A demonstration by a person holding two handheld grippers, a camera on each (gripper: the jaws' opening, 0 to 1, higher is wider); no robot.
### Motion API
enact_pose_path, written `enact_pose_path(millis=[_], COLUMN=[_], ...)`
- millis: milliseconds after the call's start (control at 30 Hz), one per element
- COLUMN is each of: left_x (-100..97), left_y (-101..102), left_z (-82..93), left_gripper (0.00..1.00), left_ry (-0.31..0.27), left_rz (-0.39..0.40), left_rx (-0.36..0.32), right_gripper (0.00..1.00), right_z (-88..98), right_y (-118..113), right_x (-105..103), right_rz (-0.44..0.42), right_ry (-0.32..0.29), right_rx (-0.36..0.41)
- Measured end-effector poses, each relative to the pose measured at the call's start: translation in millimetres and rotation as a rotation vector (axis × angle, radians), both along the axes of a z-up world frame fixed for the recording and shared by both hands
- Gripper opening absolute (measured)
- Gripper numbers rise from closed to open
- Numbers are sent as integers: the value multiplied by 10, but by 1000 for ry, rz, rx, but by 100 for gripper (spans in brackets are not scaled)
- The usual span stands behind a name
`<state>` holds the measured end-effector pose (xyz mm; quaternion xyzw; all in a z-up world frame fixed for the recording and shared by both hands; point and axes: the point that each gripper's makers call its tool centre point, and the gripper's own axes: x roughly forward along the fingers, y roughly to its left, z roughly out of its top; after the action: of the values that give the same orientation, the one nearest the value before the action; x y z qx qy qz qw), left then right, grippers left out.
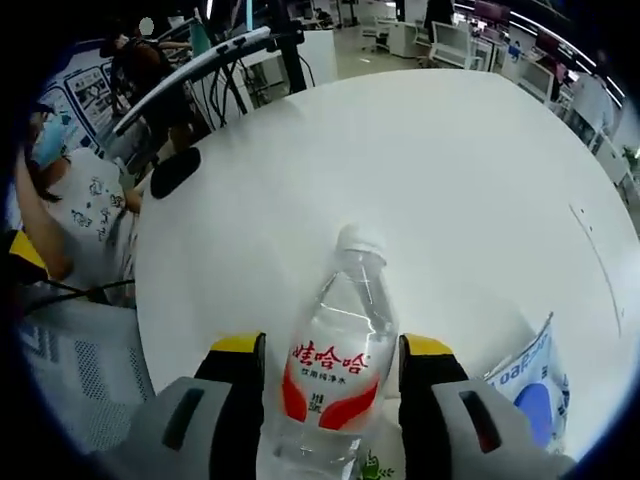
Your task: Arrange the tabletop items into an orderly group along one side of the table until the central work area is clear of visible clutter.
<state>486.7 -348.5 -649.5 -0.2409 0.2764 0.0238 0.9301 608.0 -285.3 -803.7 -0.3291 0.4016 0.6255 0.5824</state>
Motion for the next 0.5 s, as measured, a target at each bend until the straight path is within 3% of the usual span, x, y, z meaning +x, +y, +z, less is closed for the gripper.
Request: enact_pose_path(millis=[167, 500], left_x=[-2, -18], left_y=[-12, -26], left_z=[4, -7], left_gripper=[89, 89], left_ry=[1, 13], left_rz=[-5, -13], left_rx=[-1, 0], right_gripper=[41, 41], right_z=[12, -38], right_y=[-52, -11], right_x=[-10, -3], right_rz=[14, -8], right_ry=[-31, -13], right_rx=[-10, -41])
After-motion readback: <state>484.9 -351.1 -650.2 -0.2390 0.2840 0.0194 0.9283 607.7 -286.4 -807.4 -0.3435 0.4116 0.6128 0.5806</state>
